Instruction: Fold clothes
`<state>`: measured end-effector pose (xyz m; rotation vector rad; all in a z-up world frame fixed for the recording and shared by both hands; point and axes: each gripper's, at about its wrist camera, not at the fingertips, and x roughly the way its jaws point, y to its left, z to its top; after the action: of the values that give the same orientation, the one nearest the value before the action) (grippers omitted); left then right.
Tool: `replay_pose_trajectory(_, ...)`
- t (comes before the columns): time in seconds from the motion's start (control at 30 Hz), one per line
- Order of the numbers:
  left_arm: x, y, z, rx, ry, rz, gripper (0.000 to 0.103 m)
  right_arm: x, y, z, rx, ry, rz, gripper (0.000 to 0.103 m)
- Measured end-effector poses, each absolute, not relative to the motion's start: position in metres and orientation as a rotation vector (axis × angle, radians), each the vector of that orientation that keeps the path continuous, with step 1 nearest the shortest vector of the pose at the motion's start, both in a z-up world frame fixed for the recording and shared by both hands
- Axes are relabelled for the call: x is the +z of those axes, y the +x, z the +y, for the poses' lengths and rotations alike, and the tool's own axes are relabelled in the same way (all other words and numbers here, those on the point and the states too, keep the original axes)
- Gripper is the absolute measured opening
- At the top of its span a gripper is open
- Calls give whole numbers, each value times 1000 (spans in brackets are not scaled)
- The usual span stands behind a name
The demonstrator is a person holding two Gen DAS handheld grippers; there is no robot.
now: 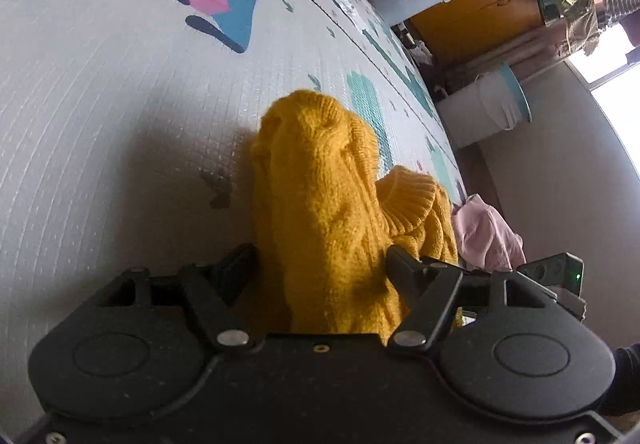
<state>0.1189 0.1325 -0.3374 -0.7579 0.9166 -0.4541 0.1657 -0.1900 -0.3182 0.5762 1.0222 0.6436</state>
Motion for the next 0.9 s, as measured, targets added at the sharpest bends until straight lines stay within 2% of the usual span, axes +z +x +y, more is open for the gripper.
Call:
replay_pose_trajectory(0.1,-336,121,125,-441,-746,923,68,-321,163,-185,645,578,998,76)
replay_pose_trajectory(0.13,-335,122,123,-436,-741,922,64,-321,164,-184,647,587,1002,75)
replay_pose_trajectory(0.17,-336,122,123,-440,-745,924,46,-321,166,-185,651,585,1006,73)
replay_pose_trajectory(0.23,-336,121,127,-445,-782,927,42,-321,168,-187,663,599,1025,60)
replay_pose_trajectory(0.27,-333,119,128,-439,-789,931,41,-320,169,-187,677,608,1038,58)
replay_pose_trajectory(0.43,-315,95,155,-402,-914,929,41,-309,156,-171,775,696,1070,55)
replay_pose_trajectory(0.5,-320,88,164,-366,-872,953,44,-313,154,-164,784,679,1107,57)
replay_pose_trajectory(0.53,-325,86,168,-351,-847,971,52,-314,153,-161,759,631,1110,59)
replay_pose_trajectory(0.57,-330,84,173,-340,-840,985,65,-315,151,-161,731,596,1098,62)
replay_pose_trajectory(0.6,-332,80,178,-336,-846,982,65,-313,147,-163,710,585,1075,67)
replay_pose_trajectory(0.63,-330,78,182,-340,-837,974,71,-308,141,-164,688,564,1051,71)
replay_pose_trajectory(0.77,-326,74,186,-380,-724,935,75,-297,121,-159,638,475,988,77)
replay_pose_trajectory(0.9,-336,79,190,-445,-723,878,76,-307,109,-159,571,538,943,79)
